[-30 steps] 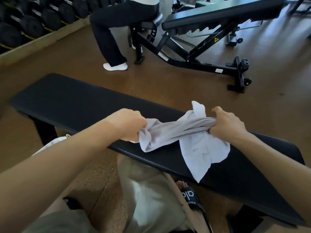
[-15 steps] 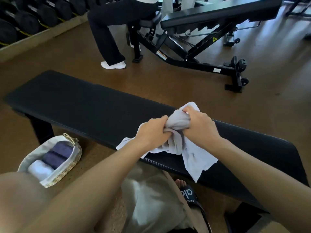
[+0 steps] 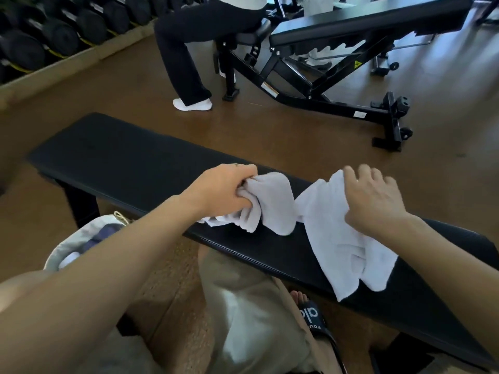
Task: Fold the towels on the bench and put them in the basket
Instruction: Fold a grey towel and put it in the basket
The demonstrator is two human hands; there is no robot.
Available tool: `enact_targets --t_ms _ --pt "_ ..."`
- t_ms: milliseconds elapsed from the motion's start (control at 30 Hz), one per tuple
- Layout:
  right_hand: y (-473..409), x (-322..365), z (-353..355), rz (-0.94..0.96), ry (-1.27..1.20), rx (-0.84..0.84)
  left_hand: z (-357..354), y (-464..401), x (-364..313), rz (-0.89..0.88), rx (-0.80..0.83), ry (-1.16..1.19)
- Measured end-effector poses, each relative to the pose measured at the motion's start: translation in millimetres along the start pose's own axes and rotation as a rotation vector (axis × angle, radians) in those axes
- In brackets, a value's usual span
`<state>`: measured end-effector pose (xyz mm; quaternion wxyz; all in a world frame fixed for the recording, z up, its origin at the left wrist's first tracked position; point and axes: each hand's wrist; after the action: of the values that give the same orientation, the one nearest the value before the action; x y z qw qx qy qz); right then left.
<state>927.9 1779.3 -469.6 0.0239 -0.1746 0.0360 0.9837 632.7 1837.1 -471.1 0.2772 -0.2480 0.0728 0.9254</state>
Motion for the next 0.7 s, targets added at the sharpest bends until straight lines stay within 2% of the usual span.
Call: enact_targets --t_ms 67,100,167,233,333,400,467,567,667,700 --pt "-3 31 19 0.244 -0.267 -0.213 -4 0 -2 -0.073 0.062 -0.111" --pt "-3 49 27 0.37 -0.428 -0.229 -5 1 -2 -0.12 0.055 -0.144" --pt "-1 85 34 0.509 -0.666 -0.149 -6 1 3 -0.19 0.014 -0.19" --pt "-3 111 32 0.492 -0.8 -0.001 -1 1 11 -0.181 -0.007 -0.224" --pt "-12 131 30 0.361 -1.022 0.179 11 5 29 -0.098 -0.02 -0.169" --pt "-22 136 31 0.272 -1.103 0.213 17 7 39 -0.08 -0.061 -0.137" --pt "-35 137 31 0.2 -1.143 0.175 25 7 46 -0.055 -0.075 -0.168" --pt "-55 124 30 0.078 -1.079 0.162 42 7 57 -0.025 -0.118 -0.357" --pt "-67 109 21 0.037 -0.453 0.106 56 12 71 0.034 -0.182 -0.411" --pt "-67 109 20 0.059 -0.388 0.042 58 14 74 0.056 -0.202 -0.365"
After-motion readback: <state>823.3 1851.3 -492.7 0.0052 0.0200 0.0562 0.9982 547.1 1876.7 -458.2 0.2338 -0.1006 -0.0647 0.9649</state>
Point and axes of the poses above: each hand's wrist, its own y-axis away from the middle knuckle, its own z-axis out of the back of the hand, x = y × z, and after that the axes turned 6 degrees about y, right-handed
